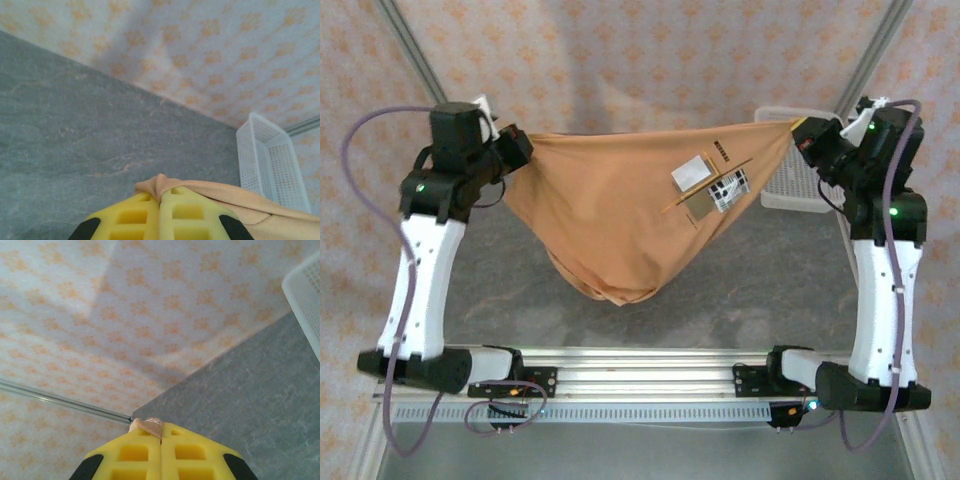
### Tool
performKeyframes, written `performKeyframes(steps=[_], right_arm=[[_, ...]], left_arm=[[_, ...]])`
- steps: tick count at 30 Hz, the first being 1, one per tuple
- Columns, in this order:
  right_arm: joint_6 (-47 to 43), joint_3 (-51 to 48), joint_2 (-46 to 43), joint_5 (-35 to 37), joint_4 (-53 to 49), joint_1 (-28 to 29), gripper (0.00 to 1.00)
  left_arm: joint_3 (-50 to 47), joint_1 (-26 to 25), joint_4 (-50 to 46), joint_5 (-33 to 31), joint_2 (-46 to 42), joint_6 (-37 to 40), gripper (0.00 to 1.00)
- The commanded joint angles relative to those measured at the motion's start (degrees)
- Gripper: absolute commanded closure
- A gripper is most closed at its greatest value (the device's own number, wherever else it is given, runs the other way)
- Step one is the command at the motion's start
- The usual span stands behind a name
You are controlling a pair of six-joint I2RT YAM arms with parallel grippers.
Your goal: Fold the inside-out t-shirt
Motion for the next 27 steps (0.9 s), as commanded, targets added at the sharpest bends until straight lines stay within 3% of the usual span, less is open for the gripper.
performKeyframes(steps=[1, 4, 5, 6, 7, 9, 11, 13, 16, 20, 27], right_arm=[[2.8, -6.7, 4.9, 2.8, 6.3, 1.9, 1.00], [3.7, -11.6, 9.9, 6.7, 9.5, 5.5, 1.00], [3.9, -12.3, 12.8, 6.8, 10.4, 6.4, 0.97], [3.5, -12.2, 15.9, 6.4, 10.4, 7.0, 0.88], [2.5, -11.1, 18.7, 6.7, 8.7, 7.6, 0.77], [0.0, -9.7, 22.3, 8.5, 4.7, 8.0, 0.60], [-1.8, -11.0, 22.7, 11.0, 3.1, 8.0, 0.51], [-3.2, -13.6, 21.6, 12.5, 2.8, 8.0, 0.49], [-4.6, -18.8, 19.1, 13.3, 2.8, 8.0, 0.48], [-6.0, -27.5, 16.4, 14.4, 4.0, 8.3, 0.48], [-5.7, -34.9, 15.8, 13.0, 6.5, 8.3, 0.48]], left_arm=[[2.8, -1.4, 2.4, 2.7, 14.9, 2.4, 1.00], [12.6, -4.0, -2.7, 0.6, 28.5, 5.5, 0.98], [17.0, -4.8, -6.0, -2.5, 33.2, 6.7, 0.79], [20.6, -5.5, -8.8, -6.2, 36.5, 7.6, 0.64], [22.4, -6.0, -10.8, -9.5, 38.2, 8.0, 0.58], [20.3, -6.7, -11.0, -13.1, 37.5, 8.0, 0.51], [13.5, -7.7, -9.2, -14.5, 33.5, 8.0, 0.45], [4.0, -9.4, -6.9, -14.1, 27.2, 7.3, 0.45], [-15.6, -13.8, 1.4, -8.3, 16.5, 3.2, 0.46], [-35.5, -21.3, 13.0, -2.5, 6.8, -6.4, 0.47], [-48.2, -31.5, 24.9, -2.2, 5.5, -19.7, 0.46]])
